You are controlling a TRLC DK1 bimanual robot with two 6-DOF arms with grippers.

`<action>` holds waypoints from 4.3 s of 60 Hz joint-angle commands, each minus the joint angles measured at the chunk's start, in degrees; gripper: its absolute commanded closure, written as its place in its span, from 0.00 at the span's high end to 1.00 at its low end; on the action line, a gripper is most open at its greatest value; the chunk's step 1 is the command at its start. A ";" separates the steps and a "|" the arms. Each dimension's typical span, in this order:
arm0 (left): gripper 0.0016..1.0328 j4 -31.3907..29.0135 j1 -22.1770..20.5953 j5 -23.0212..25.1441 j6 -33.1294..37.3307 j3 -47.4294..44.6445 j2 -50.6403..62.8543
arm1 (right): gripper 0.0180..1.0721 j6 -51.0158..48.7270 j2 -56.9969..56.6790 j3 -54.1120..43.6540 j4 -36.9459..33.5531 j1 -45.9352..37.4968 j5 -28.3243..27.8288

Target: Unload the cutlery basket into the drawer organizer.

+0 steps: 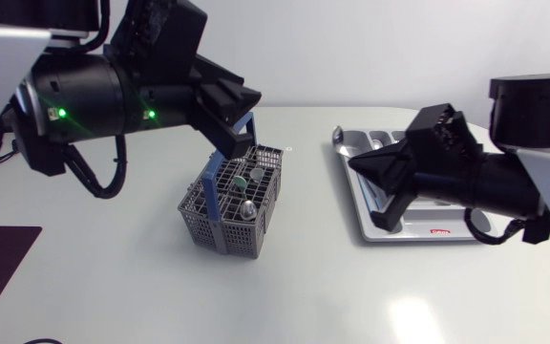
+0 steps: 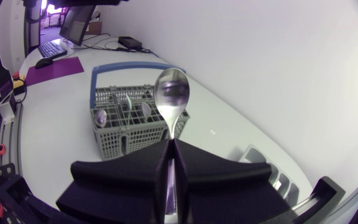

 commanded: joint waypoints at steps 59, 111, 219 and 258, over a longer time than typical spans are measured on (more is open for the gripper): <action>0.77 -4.06 -5.86 -5.86 17.59 -19.24 -4.31 | 0.05 -71.60 35.54 12.17 -16.95 -42.91 -9.13; 0.77 -3.53 -7.10 -10.25 15.75 -20.82 -2.90 | 0.96 -67.20 27.01 7.51 -10.98 -36.93 0.63; 0.20 15.01 4.33 -19.65 21.81 -33.74 1.67 | 0.42 4.43 68.50 59.89 -16.43 -0.72 -18.71; 0.20 22.13 17.69 -7.35 27.35 -35.59 1.49 | 0.42 -1.20 43.80 29.92 -17.22 6.13 -21.43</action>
